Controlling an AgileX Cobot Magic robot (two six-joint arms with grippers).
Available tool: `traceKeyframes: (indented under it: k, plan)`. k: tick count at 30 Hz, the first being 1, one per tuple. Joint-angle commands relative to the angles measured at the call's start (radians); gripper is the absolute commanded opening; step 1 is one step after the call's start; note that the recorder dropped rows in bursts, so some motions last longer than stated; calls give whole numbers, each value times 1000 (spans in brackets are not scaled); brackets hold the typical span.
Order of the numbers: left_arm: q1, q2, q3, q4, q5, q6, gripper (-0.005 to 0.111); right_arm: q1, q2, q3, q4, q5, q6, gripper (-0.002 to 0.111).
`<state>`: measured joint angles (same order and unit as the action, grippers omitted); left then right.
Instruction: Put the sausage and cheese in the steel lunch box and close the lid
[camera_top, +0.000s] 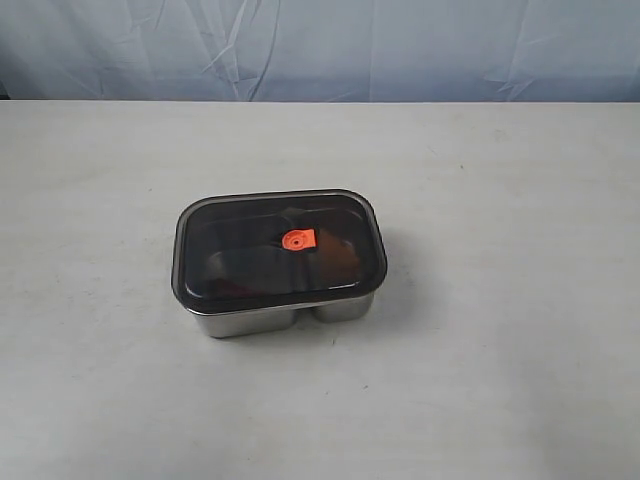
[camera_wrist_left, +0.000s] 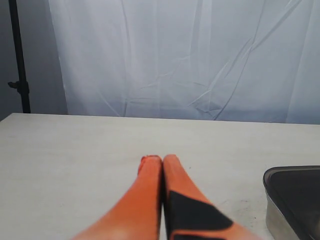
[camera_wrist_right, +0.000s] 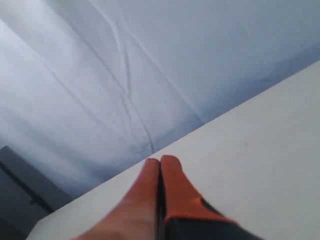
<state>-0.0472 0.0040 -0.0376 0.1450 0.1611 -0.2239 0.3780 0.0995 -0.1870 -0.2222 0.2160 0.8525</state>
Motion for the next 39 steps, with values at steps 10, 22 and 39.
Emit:
traceKeyframes:
  k: [10,22,39]
  plan:
    - [5,-4,2,-10,-3,-2,0,-150,-99,142,15,99,-102,0]
    - [5,-4,2,-10,-3,-2,0,-150,-99,147,15,123,-102,0]
    - [5,-4,2,-10,-3,-2,0,-150,-99,147,15,135,-100,0]
